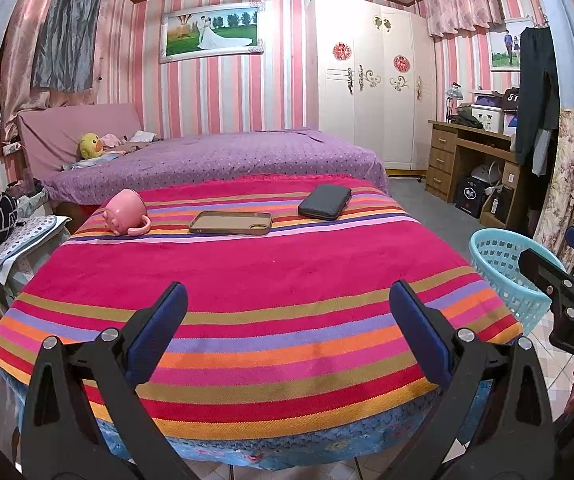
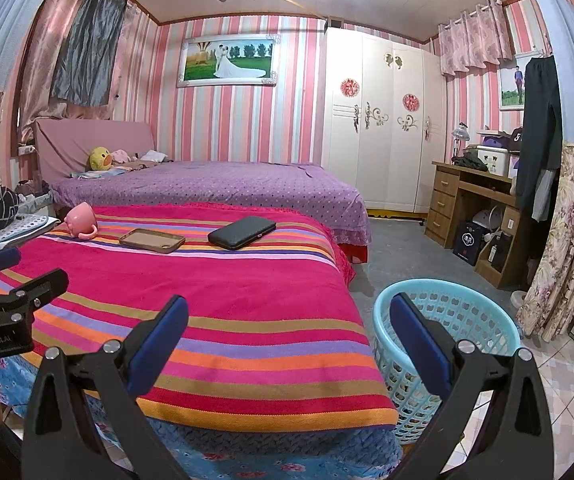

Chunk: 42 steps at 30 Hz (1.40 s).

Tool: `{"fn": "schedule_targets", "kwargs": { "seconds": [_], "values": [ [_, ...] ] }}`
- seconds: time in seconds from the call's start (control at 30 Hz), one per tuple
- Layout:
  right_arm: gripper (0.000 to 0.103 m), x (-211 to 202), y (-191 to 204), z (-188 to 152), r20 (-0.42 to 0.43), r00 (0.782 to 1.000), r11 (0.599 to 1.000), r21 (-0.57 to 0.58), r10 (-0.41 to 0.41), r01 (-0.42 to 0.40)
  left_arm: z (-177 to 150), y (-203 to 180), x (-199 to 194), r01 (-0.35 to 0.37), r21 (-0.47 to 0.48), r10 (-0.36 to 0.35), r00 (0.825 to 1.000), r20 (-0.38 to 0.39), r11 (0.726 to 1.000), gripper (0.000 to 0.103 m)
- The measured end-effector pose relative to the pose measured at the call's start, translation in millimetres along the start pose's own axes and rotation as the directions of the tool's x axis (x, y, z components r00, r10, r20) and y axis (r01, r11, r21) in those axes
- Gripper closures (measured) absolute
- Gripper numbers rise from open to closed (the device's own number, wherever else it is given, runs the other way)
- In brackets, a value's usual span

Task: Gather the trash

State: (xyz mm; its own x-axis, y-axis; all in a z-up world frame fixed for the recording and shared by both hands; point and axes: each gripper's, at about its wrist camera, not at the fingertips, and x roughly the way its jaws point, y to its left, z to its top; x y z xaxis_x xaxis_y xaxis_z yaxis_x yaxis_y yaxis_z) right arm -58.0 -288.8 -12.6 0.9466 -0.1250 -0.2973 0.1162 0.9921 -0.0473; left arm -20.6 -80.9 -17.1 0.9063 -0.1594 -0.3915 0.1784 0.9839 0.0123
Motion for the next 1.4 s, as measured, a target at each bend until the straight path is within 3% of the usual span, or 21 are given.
{"fn": "schedule_targets", "kwargs": {
  "seconds": [1.4],
  "values": [
    [0.005,-0.1,-0.4,0.3,0.002,1.0,1.0,0.001,0.0,0.0,2.2,-2.0,-2.7,0.001,0.001,-0.001,1.0,0.012,1.0,0.005]
  ]
}}
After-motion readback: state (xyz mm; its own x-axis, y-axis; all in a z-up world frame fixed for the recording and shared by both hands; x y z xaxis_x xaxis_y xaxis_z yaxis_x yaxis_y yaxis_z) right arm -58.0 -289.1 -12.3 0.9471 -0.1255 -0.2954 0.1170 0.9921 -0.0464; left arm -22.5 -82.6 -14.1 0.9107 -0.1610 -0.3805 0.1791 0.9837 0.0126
